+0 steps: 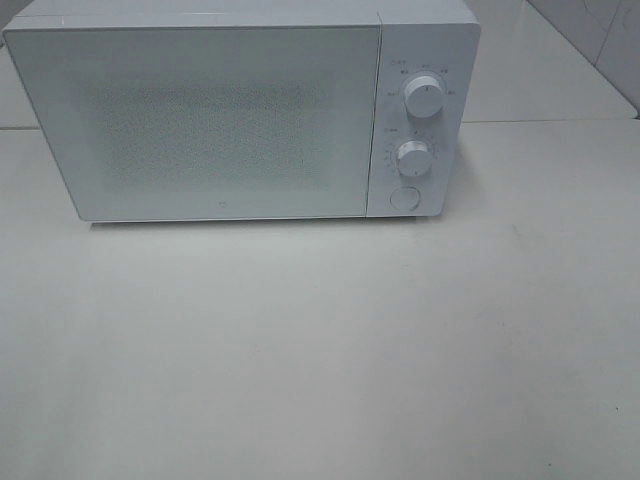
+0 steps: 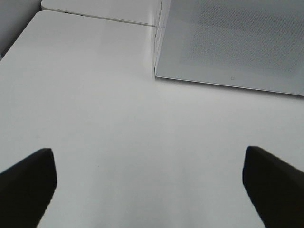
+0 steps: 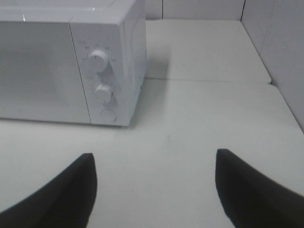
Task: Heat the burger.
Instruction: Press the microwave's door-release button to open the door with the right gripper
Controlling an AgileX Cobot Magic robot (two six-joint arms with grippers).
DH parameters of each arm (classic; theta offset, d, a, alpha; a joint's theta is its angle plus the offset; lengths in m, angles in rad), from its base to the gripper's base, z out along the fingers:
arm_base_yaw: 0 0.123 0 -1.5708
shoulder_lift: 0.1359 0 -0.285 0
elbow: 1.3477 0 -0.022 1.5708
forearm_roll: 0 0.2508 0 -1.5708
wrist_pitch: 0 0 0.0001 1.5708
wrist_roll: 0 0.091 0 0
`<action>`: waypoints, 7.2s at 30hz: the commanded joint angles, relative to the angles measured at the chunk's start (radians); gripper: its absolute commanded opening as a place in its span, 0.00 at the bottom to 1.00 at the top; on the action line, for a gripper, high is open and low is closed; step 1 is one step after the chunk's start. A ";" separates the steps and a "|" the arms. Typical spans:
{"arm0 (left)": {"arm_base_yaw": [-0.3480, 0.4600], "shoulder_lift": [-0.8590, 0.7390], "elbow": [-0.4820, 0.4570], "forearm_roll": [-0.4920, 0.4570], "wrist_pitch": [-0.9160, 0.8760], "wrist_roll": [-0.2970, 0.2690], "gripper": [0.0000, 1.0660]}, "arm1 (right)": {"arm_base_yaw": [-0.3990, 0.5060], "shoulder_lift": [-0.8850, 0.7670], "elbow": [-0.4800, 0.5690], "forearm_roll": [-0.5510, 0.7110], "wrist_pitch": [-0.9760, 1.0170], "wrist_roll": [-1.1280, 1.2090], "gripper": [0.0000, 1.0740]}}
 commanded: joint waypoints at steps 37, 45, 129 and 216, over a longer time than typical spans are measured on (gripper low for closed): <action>0.005 -0.015 0.003 -0.003 -0.001 0.003 0.94 | -0.005 0.959 0.017 0.009 -0.839 0.004 0.63; 0.005 -0.015 0.003 -0.003 -0.001 0.003 0.94 | -0.002 1.116 0.017 0.009 -1.004 0.004 0.63; 0.005 -0.014 0.003 -0.003 -0.001 0.003 0.94 | 0.583 1.707 0.154 0.741 -1.889 1.252 0.00; 0.005 -0.004 0.003 -0.003 -0.001 0.003 0.94 | 0.484 2.126 -0.404 0.743 -1.711 1.290 0.00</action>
